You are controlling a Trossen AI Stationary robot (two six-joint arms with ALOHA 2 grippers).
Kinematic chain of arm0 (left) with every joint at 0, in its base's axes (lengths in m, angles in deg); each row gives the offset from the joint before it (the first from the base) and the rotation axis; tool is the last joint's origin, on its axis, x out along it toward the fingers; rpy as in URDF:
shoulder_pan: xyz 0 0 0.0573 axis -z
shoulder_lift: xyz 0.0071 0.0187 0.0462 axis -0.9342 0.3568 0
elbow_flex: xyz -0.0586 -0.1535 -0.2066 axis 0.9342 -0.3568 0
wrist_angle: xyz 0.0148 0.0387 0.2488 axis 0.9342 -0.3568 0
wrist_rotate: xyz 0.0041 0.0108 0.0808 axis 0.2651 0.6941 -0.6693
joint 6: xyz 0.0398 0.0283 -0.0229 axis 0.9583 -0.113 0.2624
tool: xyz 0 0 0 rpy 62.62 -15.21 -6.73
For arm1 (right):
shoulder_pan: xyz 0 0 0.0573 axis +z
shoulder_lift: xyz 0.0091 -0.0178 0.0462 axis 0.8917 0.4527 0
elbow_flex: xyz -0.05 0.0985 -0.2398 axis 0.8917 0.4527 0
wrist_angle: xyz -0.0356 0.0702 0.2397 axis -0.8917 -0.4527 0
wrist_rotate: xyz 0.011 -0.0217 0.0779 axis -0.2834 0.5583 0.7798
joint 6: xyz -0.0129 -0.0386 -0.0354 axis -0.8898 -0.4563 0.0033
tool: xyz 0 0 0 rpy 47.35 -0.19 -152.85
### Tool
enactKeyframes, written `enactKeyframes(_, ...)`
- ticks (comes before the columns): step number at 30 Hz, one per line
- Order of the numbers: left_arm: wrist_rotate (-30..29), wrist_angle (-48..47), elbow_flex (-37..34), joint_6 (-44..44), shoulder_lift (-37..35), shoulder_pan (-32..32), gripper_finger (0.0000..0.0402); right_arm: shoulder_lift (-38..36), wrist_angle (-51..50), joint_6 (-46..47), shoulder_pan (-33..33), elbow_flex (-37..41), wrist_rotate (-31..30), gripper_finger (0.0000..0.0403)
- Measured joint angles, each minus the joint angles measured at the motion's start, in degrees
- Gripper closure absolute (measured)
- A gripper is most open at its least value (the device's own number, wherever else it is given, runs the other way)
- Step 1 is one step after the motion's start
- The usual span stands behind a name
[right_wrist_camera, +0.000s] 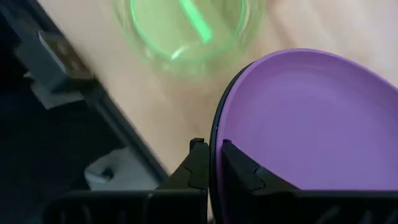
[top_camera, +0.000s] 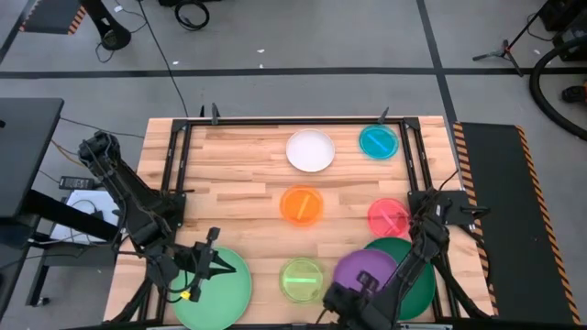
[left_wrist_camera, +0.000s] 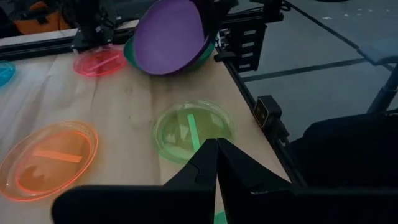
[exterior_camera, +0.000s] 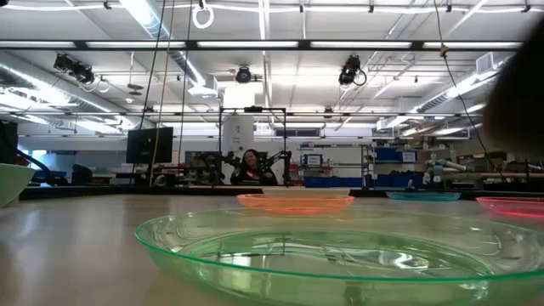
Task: Stack plastic plates
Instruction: Stack the stacked plates on top of the dark green plate
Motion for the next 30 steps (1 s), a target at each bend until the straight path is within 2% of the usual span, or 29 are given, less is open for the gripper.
enactKeyframes(5,0.00,0.06,0.00,0.46,0.00,-0.24,0.0386,0.16,0.03,7.74,4.04,0.11,0.93,0.0373)
enactKeyframes(9,-0.06,1.12,0.00,6.00,-0.02,-1.69,0.0386,-0.17,0.01,11.66,6.39,0.12,-2.34,0.0377)
enactKeyframes(18,-0.08,3.79,0.00,15.19,-0.02,-7.96,0.0386,-0.50,0.19,12.81,8.35,0.78,-7.78,0.0375)
enactKeyframes(20,-0.07,3.79,0.00,15.43,-0.02,-9.30,0.0386,-0.50,0.03,13.87,8.32,2.34,-4.84,0.0373)
enactKeyframes(26,-0.07,3.76,0.00,15.45,-0.02,-12.13,0.0386,-0.50,0.11,18.05,8.61,10.61,10.13,0.0372)
enactKeyframes(30,-0.04,3.77,-0.01,15.41,-0.02,-13.21,0.0386,-0.50,-0.22,18.27,8.88,16.64,14.33,0.0368)
